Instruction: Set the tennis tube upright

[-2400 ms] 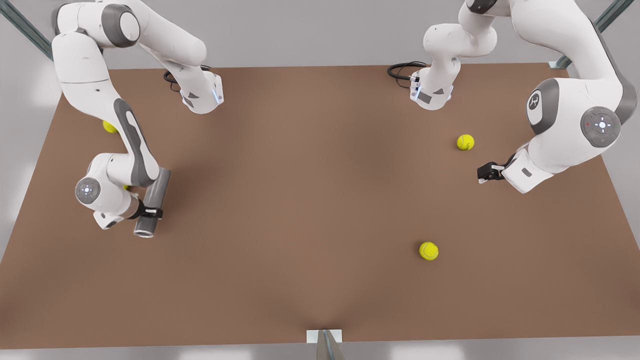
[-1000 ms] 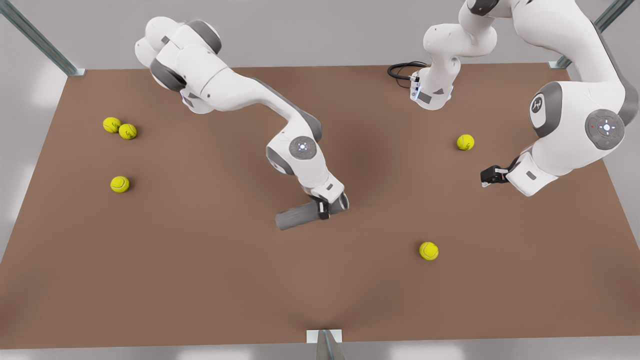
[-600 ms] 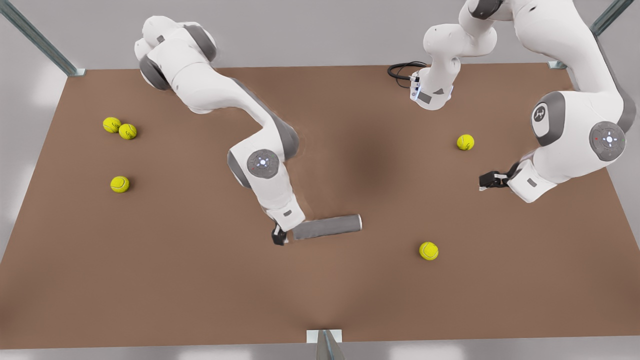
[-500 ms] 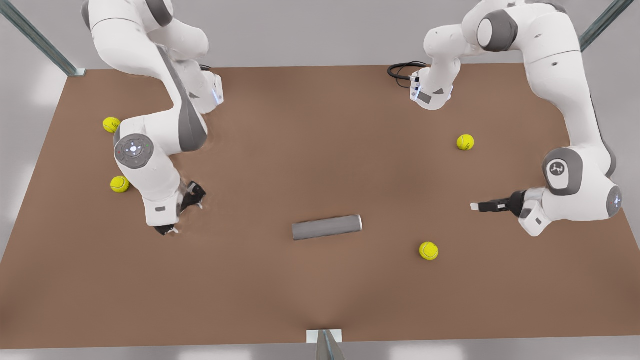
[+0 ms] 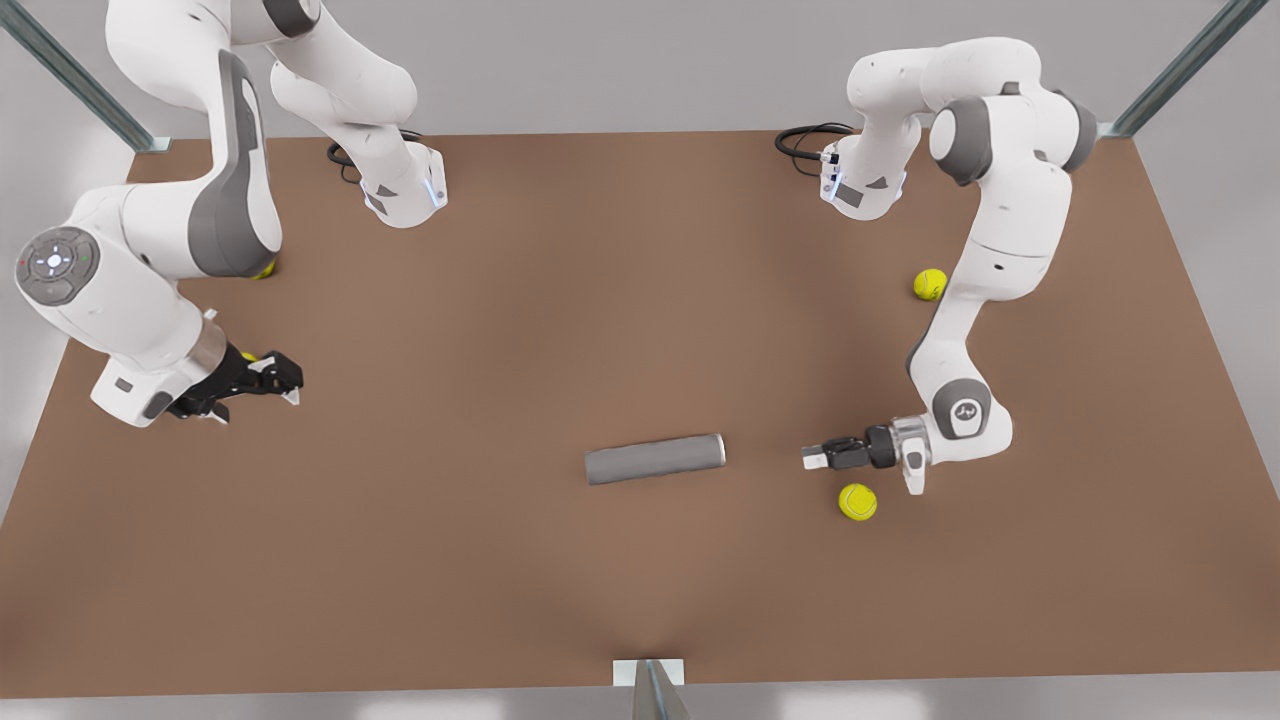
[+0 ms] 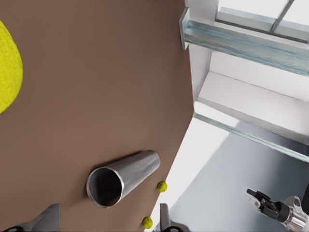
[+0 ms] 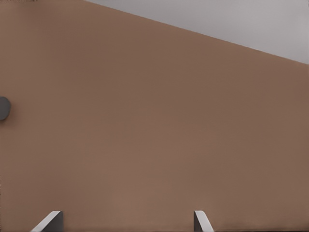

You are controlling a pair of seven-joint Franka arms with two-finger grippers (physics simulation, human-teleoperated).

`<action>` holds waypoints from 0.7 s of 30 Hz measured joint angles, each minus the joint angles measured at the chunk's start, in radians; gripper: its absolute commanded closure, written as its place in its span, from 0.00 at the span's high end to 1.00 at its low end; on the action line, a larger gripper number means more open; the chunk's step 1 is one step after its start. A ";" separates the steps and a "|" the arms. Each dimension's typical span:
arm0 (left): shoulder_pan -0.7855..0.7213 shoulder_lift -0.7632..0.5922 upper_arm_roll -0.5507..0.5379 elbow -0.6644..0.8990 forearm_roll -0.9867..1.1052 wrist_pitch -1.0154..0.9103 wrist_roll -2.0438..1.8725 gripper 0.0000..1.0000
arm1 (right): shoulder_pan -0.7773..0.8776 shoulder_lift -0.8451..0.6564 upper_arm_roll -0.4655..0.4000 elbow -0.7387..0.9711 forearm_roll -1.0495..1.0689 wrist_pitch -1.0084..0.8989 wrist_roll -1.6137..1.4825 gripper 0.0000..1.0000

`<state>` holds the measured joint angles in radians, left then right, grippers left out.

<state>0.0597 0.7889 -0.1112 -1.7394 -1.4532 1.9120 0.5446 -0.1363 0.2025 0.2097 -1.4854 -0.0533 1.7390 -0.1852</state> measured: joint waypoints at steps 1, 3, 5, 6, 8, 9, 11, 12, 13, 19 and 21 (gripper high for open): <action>-0.005 0.006 -0.007 -0.001 -0.016 0.013 0.024 1.00 | 0.001 0.001 0.000 0.000 0.000 -0.001 0.016 1.00; -0.020 0.015 -0.019 -0.005 -0.040 0.033 0.067 1.00 | 0.000 0.001 0.000 0.000 -0.001 -0.004 0.045 1.00; -0.045 0.024 -0.025 -0.014 -0.082 0.048 0.106 1.00 | 0.000 0.001 0.000 0.000 -0.001 -0.005 0.071 1.00; -0.057 0.028 -0.032 -0.016 -0.104 0.056 0.124 1.00 | 0.000 0.001 0.000 0.000 -0.001 -0.005 0.083 1.00; -0.069 0.029 -0.049 -0.017 -0.134 0.071 0.157 1.00 | 0.000 0.002 0.000 0.000 -0.001 -0.006 0.105 1.00; -0.073 0.030 -0.054 -0.017 -0.147 0.077 0.172 1.00 | 0.000 0.001 0.000 0.000 -0.001 -0.006 0.115 1.00; -0.080 0.030 -0.068 -0.025 -0.167 0.087 0.199 1.00 | 0.001 0.004 0.000 0.000 -0.001 -0.007 0.134 1.00; -0.083 0.029 -0.073 -0.034 -0.173 0.090 0.212 1.00 | 0.004 0.006 0.000 0.000 -0.001 -0.007 0.143 1.00; -0.084 0.029 -0.079 -0.041 -0.178 0.093 0.223 1.00 | 0.007 0.009 0.000 -0.001 -0.001 -0.007 0.151 1.00; -0.113 0.039 -0.126 -0.055 -0.219 0.109 0.283 1.00 | 0.010 0.014 0.000 -0.001 0.000 -0.008 0.192 1.00; -0.117 0.048 -0.127 -0.051 -0.233 0.113 0.301 1.00 | 0.011 0.015 0.000 -0.001 0.000 -0.008 0.203 1.00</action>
<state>-0.0577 0.8365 -0.2384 -1.7900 -1.6860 2.0248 0.8456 -0.1257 0.2171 0.2097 -1.4862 -0.0530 1.7310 0.0175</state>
